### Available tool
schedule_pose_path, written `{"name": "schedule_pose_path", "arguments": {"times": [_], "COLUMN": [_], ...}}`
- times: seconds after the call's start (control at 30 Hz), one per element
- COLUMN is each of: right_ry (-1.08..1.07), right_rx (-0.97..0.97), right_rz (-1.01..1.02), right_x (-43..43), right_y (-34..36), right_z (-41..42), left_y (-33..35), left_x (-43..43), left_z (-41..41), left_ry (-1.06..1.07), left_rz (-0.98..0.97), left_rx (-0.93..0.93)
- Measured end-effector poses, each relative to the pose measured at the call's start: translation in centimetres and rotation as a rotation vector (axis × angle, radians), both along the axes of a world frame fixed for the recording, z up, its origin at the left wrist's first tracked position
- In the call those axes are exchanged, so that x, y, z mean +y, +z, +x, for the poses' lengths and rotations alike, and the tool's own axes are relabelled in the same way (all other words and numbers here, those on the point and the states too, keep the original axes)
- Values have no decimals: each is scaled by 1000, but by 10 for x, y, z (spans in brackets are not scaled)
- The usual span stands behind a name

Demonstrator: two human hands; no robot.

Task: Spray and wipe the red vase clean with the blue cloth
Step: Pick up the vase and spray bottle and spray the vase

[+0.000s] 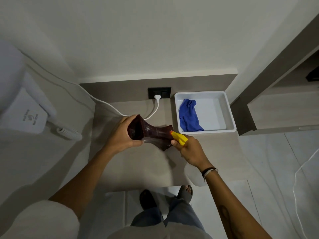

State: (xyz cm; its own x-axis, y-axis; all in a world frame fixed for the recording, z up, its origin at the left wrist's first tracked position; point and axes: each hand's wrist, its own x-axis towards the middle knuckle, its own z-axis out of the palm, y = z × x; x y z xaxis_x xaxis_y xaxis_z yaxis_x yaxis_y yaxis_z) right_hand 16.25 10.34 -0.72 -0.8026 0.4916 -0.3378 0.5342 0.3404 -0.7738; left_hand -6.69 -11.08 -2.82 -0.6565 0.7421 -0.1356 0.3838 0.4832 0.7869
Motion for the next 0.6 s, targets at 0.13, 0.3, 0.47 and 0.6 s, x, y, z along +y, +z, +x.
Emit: {"name": "schedule_pose_path", "arguments": {"times": [0.13, 0.3, 0.47, 0.6], "right_ry": [108, 330, 304, 203], "right_rx": [148, 256, -11, -102], "right_rz": [-59, 70, 115, 174], "right_x": [-3, -18, -14, -1], "right_y": [4, 9, 3, -5], "right_z": [7, -9, -11, 6], "left_y": [8, 11, 12, 16], "left_x": [7, 12, 13, 6], "left_z": [8, 19, 20, 20], "left_ry": [228, 366, 394, 192], "left_rz": [-52, -148, -123, -43], "left_rx": [-126, -252, -314, -343]}}
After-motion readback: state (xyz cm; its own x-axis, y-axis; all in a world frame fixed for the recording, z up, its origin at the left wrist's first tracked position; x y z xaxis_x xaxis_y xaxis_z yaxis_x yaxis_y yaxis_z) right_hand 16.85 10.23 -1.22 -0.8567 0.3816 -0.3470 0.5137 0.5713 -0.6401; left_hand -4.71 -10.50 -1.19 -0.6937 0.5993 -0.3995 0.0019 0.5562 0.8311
